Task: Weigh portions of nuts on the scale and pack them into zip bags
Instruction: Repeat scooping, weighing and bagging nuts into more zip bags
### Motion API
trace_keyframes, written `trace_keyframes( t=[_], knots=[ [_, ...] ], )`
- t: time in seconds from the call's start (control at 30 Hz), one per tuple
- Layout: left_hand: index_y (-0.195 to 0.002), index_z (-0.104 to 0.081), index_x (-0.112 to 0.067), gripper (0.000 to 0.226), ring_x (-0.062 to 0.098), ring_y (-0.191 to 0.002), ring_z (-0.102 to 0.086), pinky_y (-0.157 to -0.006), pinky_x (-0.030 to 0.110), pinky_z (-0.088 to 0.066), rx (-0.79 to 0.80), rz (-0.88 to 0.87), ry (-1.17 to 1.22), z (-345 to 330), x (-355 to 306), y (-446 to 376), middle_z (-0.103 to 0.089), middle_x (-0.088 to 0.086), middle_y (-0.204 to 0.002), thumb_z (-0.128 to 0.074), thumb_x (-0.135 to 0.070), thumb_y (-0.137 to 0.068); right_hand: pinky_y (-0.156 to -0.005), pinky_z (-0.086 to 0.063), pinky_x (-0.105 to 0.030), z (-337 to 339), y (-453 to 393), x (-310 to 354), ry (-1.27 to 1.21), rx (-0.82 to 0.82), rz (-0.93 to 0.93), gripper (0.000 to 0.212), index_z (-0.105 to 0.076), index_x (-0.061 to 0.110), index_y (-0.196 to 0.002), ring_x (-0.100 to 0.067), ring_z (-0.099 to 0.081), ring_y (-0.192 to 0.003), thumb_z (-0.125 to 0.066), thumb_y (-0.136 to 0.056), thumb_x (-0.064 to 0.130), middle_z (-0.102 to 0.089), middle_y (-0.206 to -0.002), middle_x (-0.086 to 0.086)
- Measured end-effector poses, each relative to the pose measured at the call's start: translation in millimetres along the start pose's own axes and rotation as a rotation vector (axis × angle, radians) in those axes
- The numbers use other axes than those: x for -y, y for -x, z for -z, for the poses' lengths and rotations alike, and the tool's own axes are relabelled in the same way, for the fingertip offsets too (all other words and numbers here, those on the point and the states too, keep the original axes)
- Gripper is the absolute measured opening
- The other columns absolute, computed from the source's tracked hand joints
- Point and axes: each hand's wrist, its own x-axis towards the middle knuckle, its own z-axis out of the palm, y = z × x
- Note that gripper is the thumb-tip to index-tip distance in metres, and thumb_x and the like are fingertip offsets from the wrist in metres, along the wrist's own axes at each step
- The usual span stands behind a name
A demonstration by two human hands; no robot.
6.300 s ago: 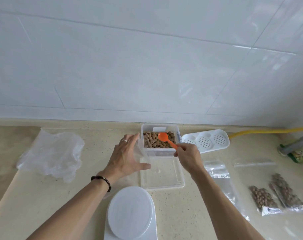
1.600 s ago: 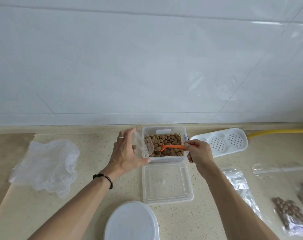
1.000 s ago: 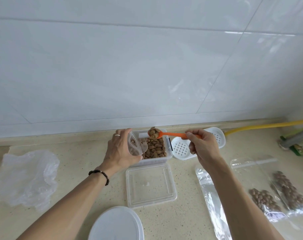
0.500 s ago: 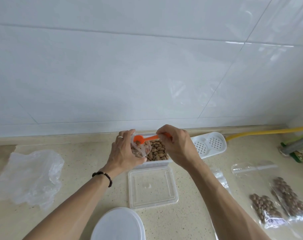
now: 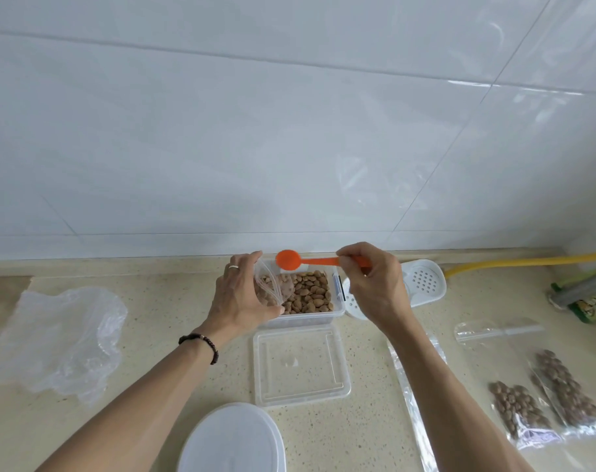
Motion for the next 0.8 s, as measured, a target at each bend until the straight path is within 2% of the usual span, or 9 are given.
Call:
trace_keyframes(
  t=[0.07,0.13,0.2,0.33,0.43,0.53,0.6,0.7,0.8],
  knots=[
    [-0.144,-0.031,-0.021,0.107,0.02,-0.126,-0.041,-0.102,0.039,-0.033,-0.005,0.008,-0.011,1,6,3,-0.036,0.001,-0.135,-0.087,-0.041,-0.055,-0.05,-0.046,-0.023,2,-3,-11,-0.016,-0.041,-0.087,0.011,-0.071,0.017,-0.091,-0.01,-0.055,-0.053,-0.062,-0.093,0.011,-0.067,-0.069,0.005],
    [-0.143,-0.032,-0.024,0.105,0.019,-0.123,-0.042,-0.101,0.039,-0.033,-0.012,0.015,-0.021,3,12,6,-0.038,0.001,-0.133,-0.087,-0.039,-0.055,-0.054,-0.047,-0.027,-1,-5,-30,0.046,-0.046,-0.163,0.011,-0.07,0.018,-0.089,-0.01,-0.056,-0.056,-0.061,-0.092,0.013,-0.066,-0.07,0.007],
    [-0.144,-0.03,-0.027,0.106,0.018,-0.123,-0.041,-0.103,0.04,-0.034,-0.012,0.016,-0.024,6,16,11,-0.037,0.0,-0.133,-0.087,-0.038,-0.056,-0.056,-0.044,-0.031,-8,-4,-49,0.104,-0.028,-0.229,0.013,-0.068,0.018,-0.086,-0.013,-0.054,-0.057,-0.059,-0.092,0.012,-0.064,-0.071,0.006],
    [-0.147,-0.028,-0.026,0.109,0.017,-0.125,-0.039,-0.104,0.039,-0.032,-0.012,0.022,-0.036,11,23,17,-0.037,0.0,-0.135,-0.087,-0.041,-0.057,-0.058,-0.039,-0.027,-28,-2,-70,0.152,0.036,-0.293,0.014,-0.068,0.016,-0.087,-0.01,-0.051,-0.058,-0.057,-0.093,0.011,-0.063,-0.075,0.003],
    [-0.148,-0.027,-0.023,0.111,0.018,-0.126,-0.039,-0.106,0.04,-0.032,-0.004,0.029,-0.048,14,27,20,-0.036,0.001,-0.138,-0.087,-0.044,-0.057,-0.055,-0.05,-0.033,-43,-2,-70,0.105,0.103,-0.308,0.015,-0.068,0.016,-0.086,-0.016,-0.055,-0.056,-0.057,-0.094,0.011,-0.064,-0.071,0.001],
    [-0.149,-0.026,-0.023,0.11,0.017,-0.126,-0.039,-0.107,0.039,-0.031,0.004,0.036,-0.057,16,29,23,-0.035,0.0,-0.139,-0.086,-0.045,-0.059,-0.044,-0.046,-0.026,-54,-3,-65,0.031,0.177,-0.352,0.012,-0.069,0.012,-0.088,-0.015,-0.053,-0.047,-0.058,-0.094,0.009,-0.063,-0.069,-0.007],
    [-0.149,-0.026,-0.023,0.11,0.017,-0.126,-0.039,-0.107,0.038,-0.03,-0.002,0.035,-0.057,17,30,23,-0.035,0.0,-0.139,-0.086,-0.045,-0.059,-0.042,-0.044,-0.022,-57,-3,-65,-0.014,0.182,-0.405,0.011,-0.069,0.01,-0.09,-0.013,-0.052,-0.044,-0.059,-0.094,0.008,-0.064,-0.068,-0.009],
    [-0.147,-0.027,-0.024,0.107,0.016,-0.126,-0.038,-0.107,0.038,-0.03,-0.003,0.039,-0.052,18,30,23,-0.035,0.0,-0.139,-0.086,-0.045,-0.06,-0.043,-0.043,-0.026,-56,-2,-67,-0.095,0.161,-0.489,0.011,-0.069,0.01,-0.088,-0.013,-0.051,-0.042,-0.06,-0.094,0.007,-0.061,-0.061,-0.006],
    [-0.146,-0.028,-0.023,0.107,0.017,-0.126,-0.038,-0.107,0.041,-0.033,-0.006,0.044,-0.052,19,29,22,-0.036,0.0,-0.139,-0.086,-0.044,-0.059,-0.043,-0.042,-0.027,-51,-1,-71,-0.18,0.139,-0.545,0.012,-0.068,0.007,-0.088,-0.012,-0.05,-0.042,-0.059,-0.094,0.004,-0.062,-0.063,-0.012]
  ],
)
